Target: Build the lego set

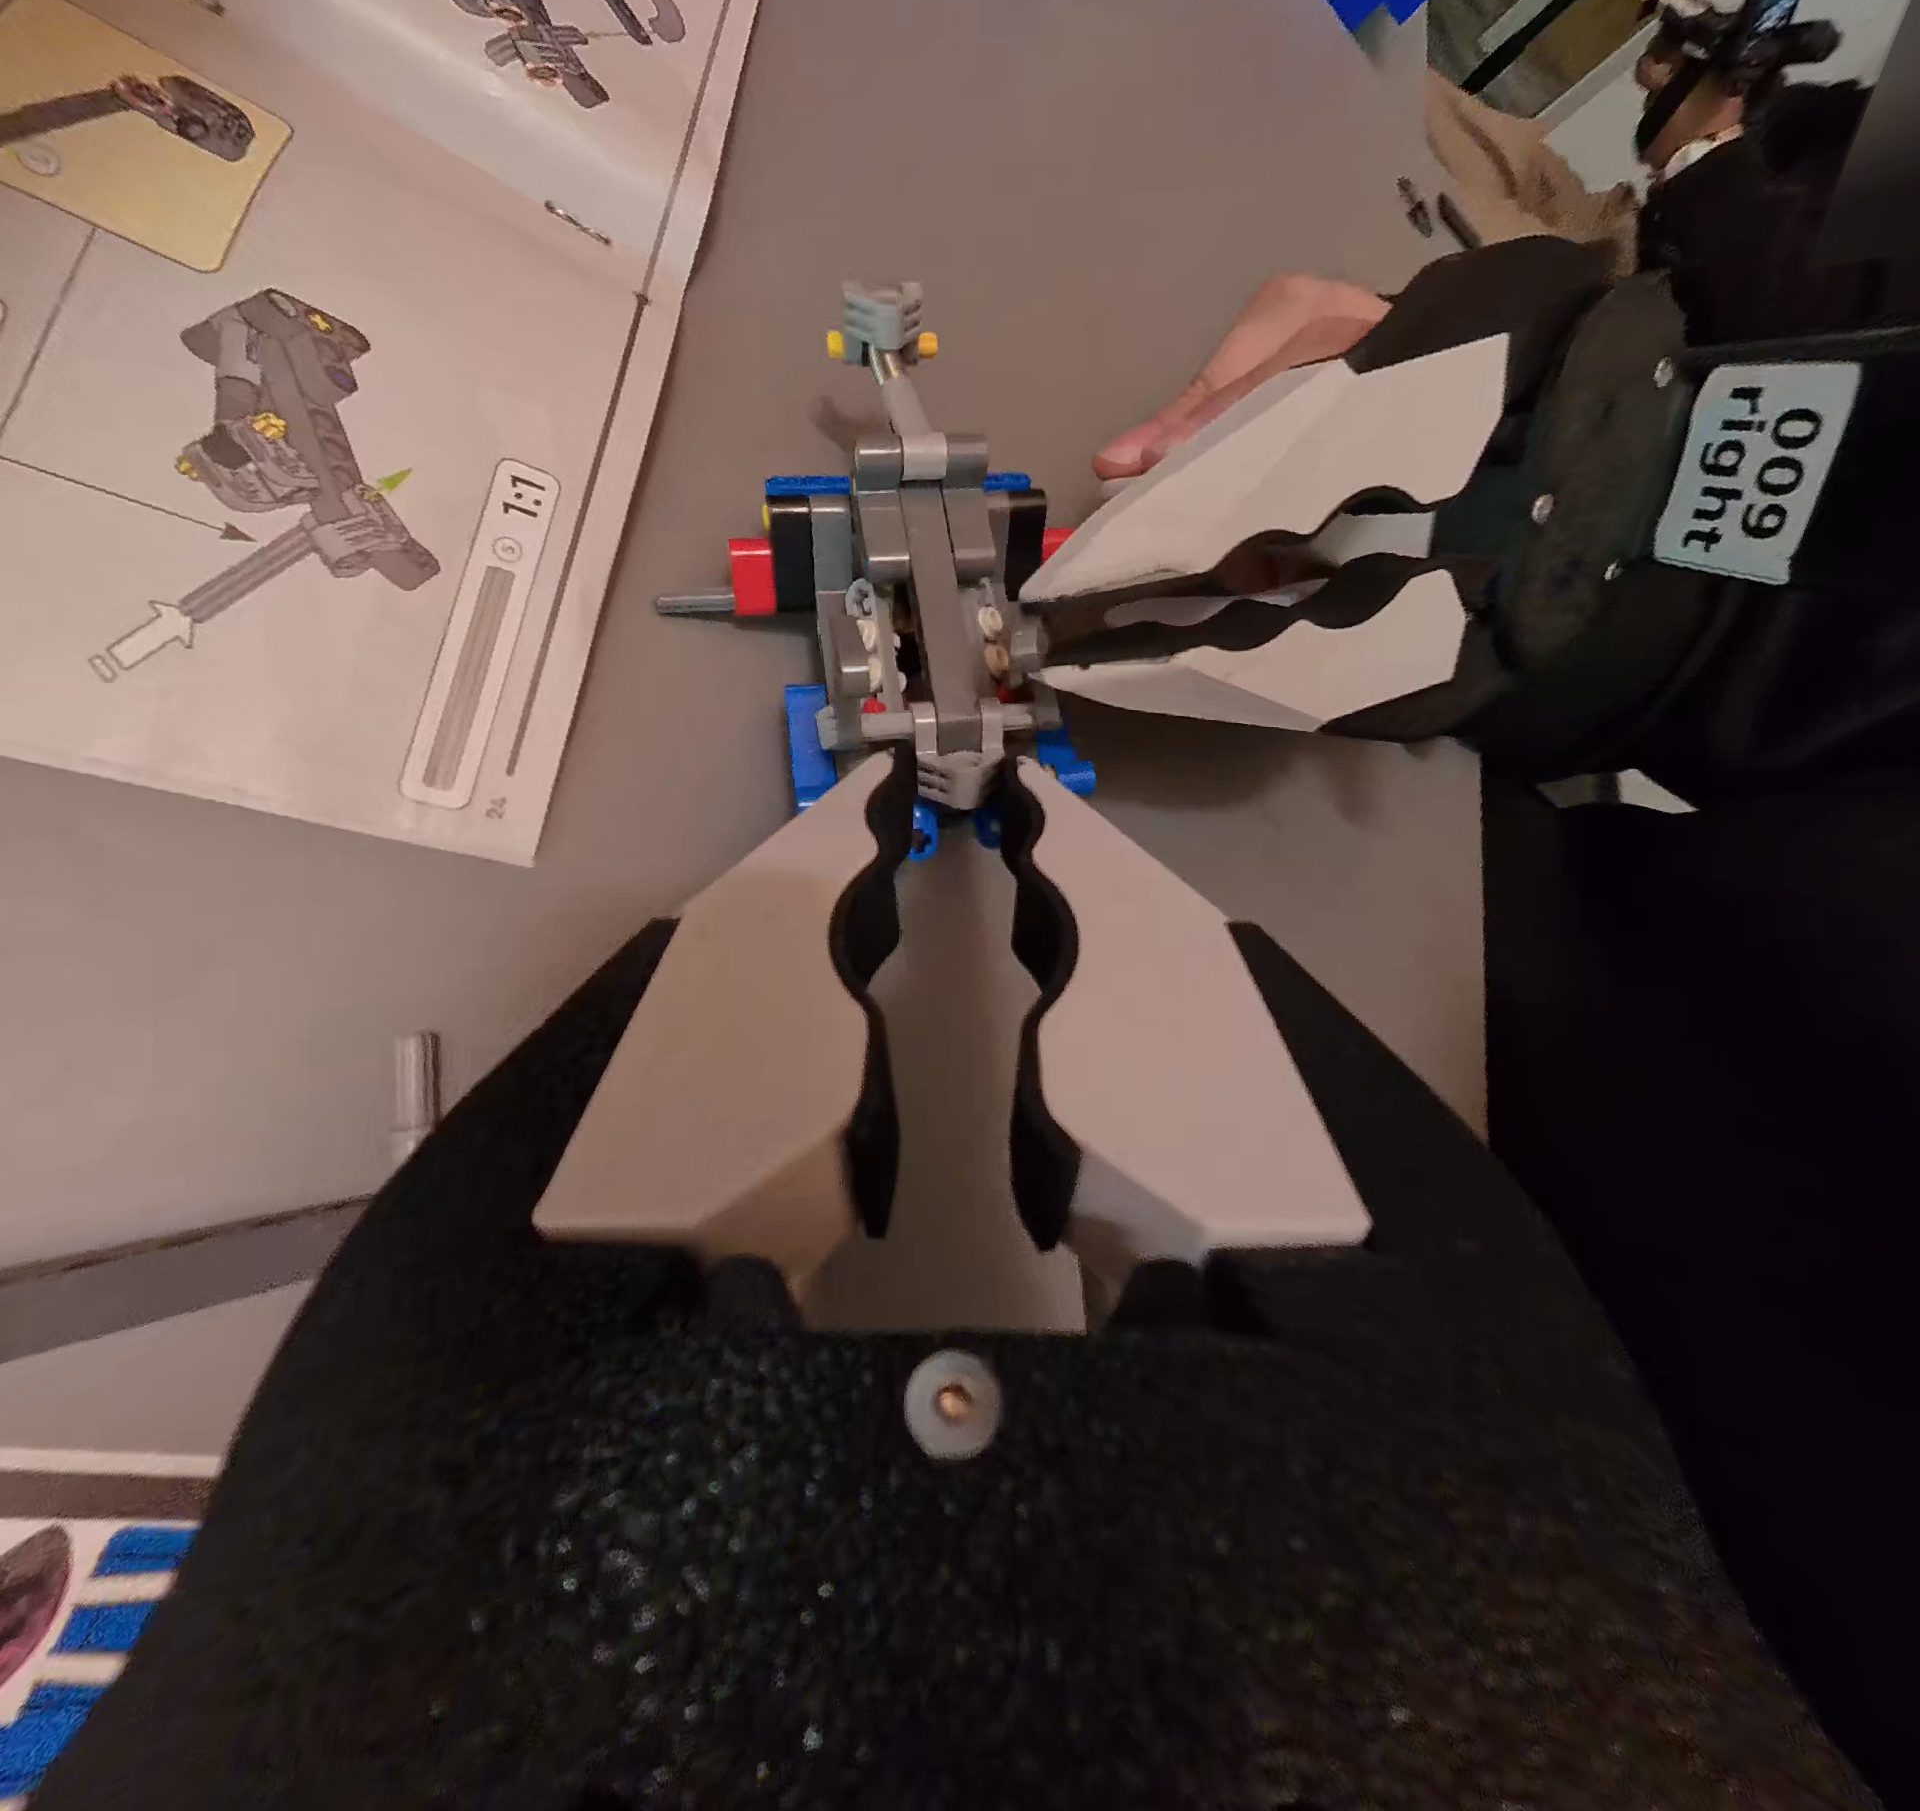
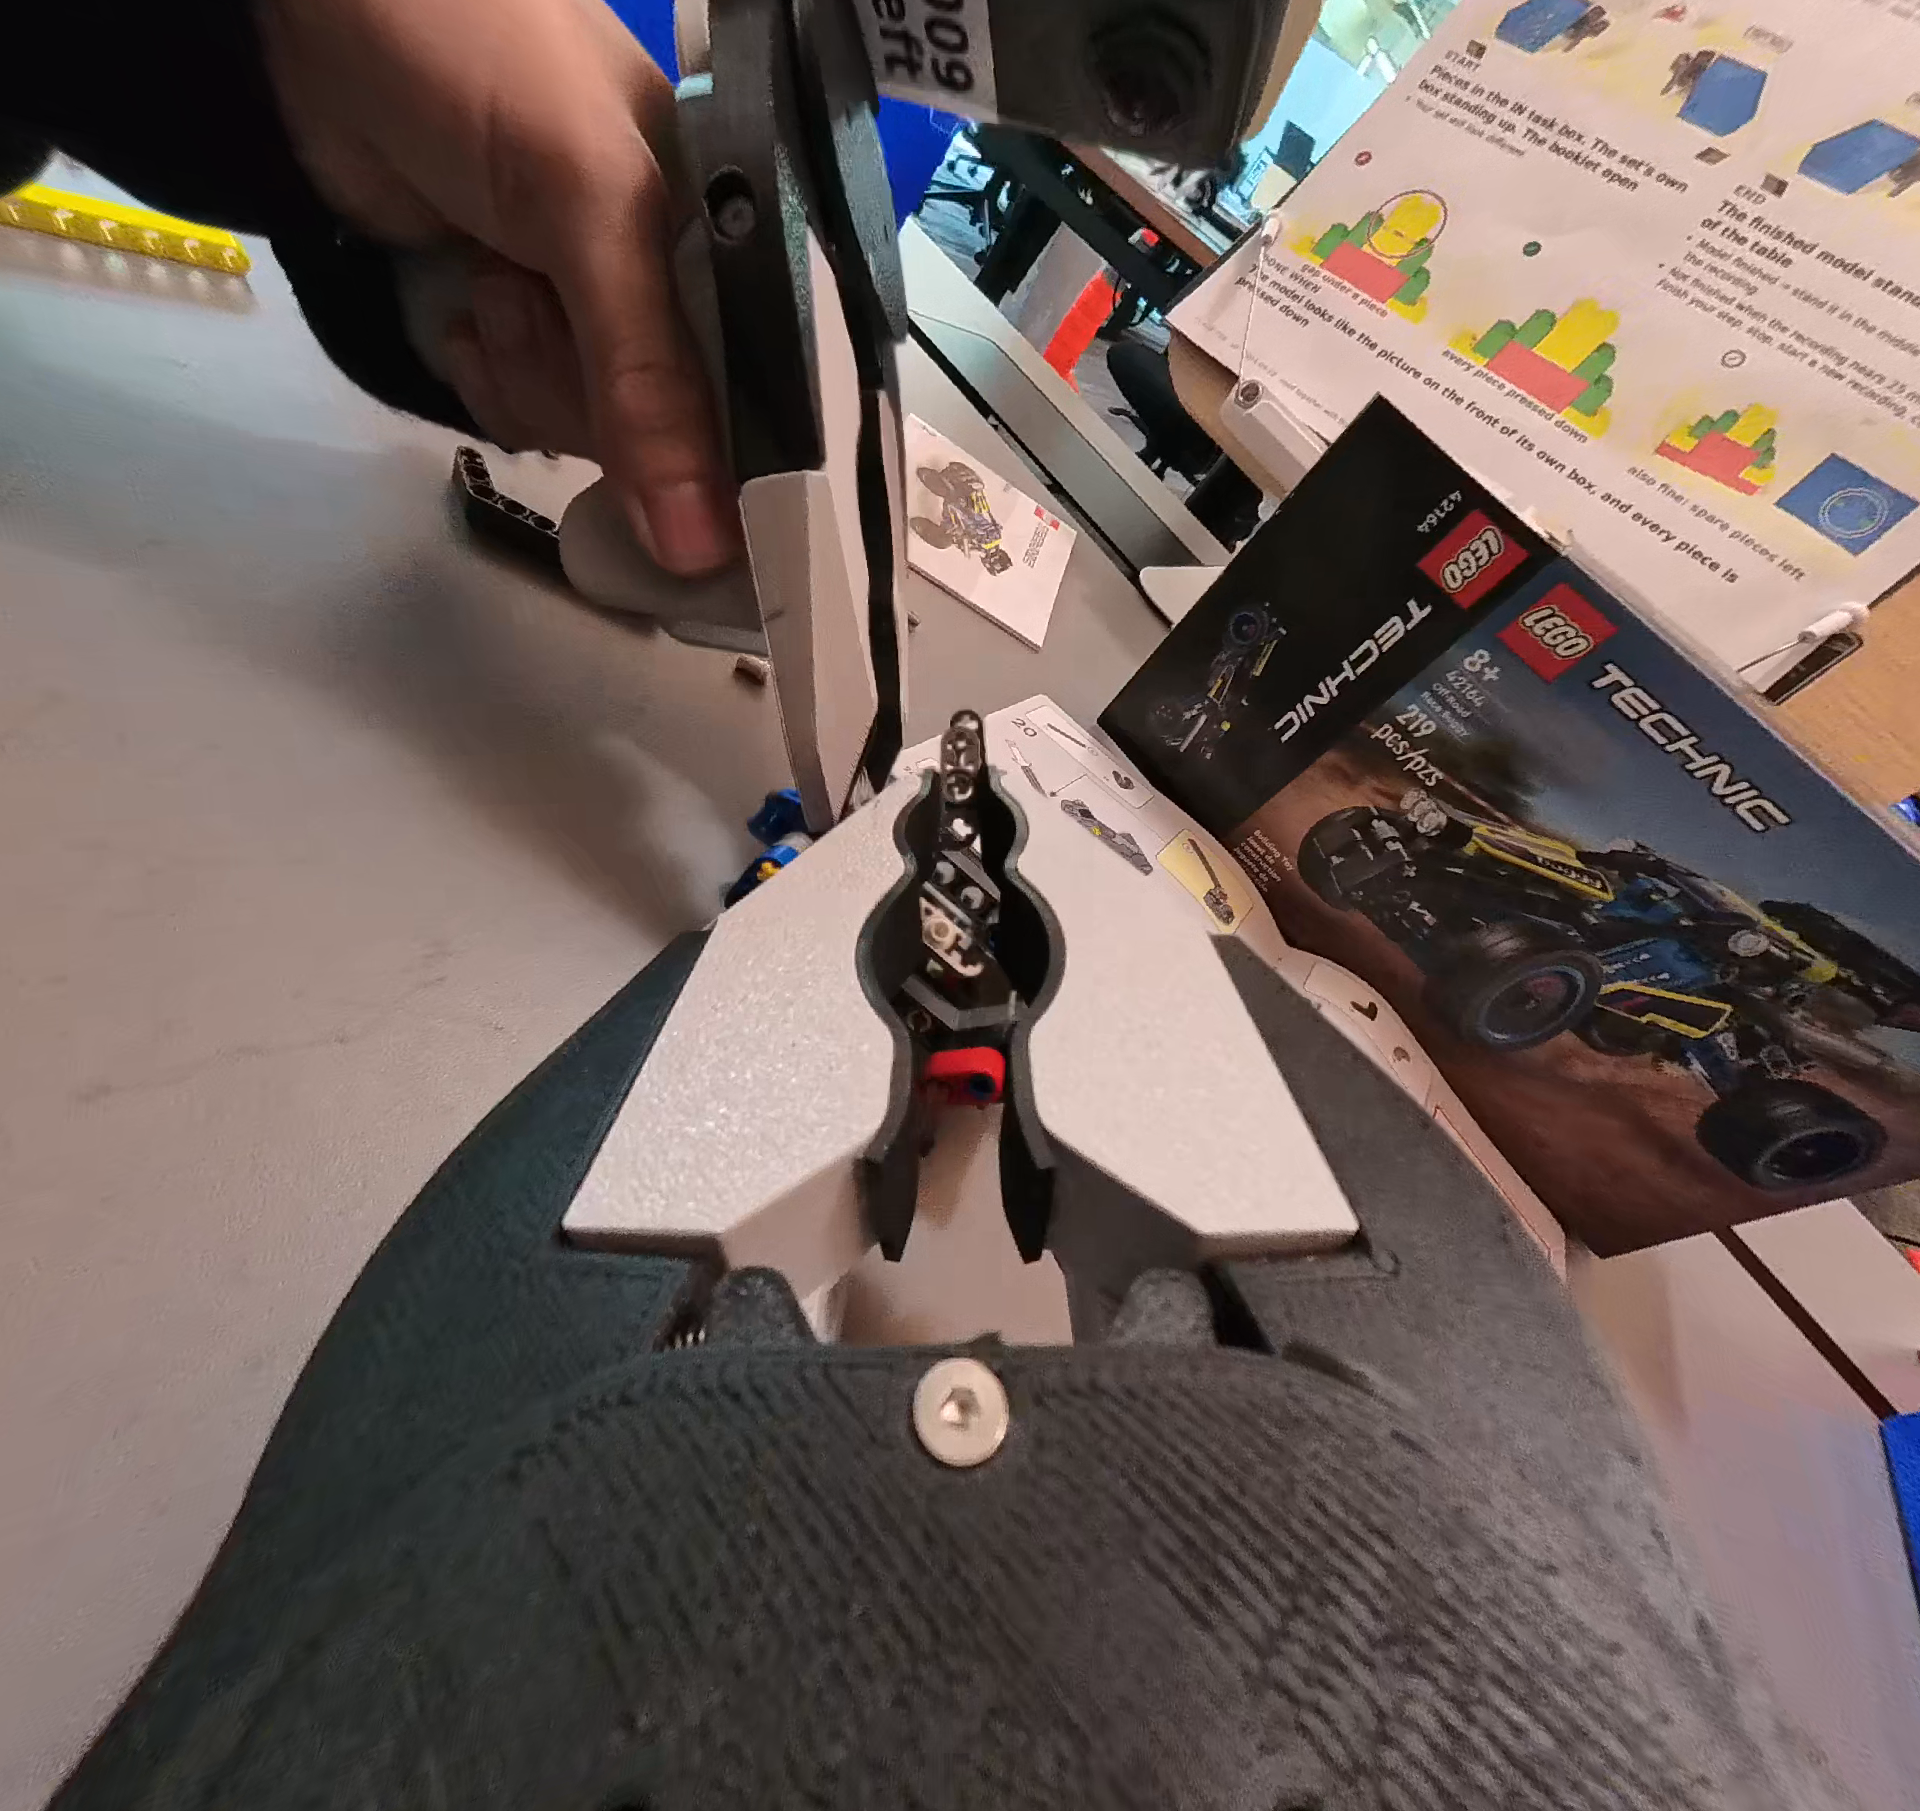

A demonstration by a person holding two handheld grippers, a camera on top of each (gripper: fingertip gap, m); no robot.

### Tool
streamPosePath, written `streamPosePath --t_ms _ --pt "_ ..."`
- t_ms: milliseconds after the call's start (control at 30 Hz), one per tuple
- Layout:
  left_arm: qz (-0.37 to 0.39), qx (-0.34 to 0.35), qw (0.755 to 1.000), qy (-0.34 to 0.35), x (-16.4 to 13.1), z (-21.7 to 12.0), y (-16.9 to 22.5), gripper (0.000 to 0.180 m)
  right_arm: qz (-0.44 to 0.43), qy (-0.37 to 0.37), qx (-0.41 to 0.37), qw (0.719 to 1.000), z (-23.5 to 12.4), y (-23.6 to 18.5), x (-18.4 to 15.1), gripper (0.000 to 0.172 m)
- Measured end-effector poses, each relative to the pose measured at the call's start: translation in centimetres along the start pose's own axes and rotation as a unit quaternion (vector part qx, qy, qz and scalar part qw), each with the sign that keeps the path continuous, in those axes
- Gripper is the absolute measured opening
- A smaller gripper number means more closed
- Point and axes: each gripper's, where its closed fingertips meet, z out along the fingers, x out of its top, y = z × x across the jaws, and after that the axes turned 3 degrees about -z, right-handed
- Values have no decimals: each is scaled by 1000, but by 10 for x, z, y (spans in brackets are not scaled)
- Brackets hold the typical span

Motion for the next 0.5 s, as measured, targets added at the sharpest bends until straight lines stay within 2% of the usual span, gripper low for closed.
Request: streamPosePath --t_ms 33,233,500 --pt "-7 -9 1000 2 0 1 1 13 -1 0 0 1000 0 0 0 5" --pt "-36 -46 998 11 -3 3 -1 13 -37 2 3 999 3 -4 -1 5" --pt "-27 -46 999 9 -8 2 -4 14 -76 -23 20 997 5 -14 -10 5"
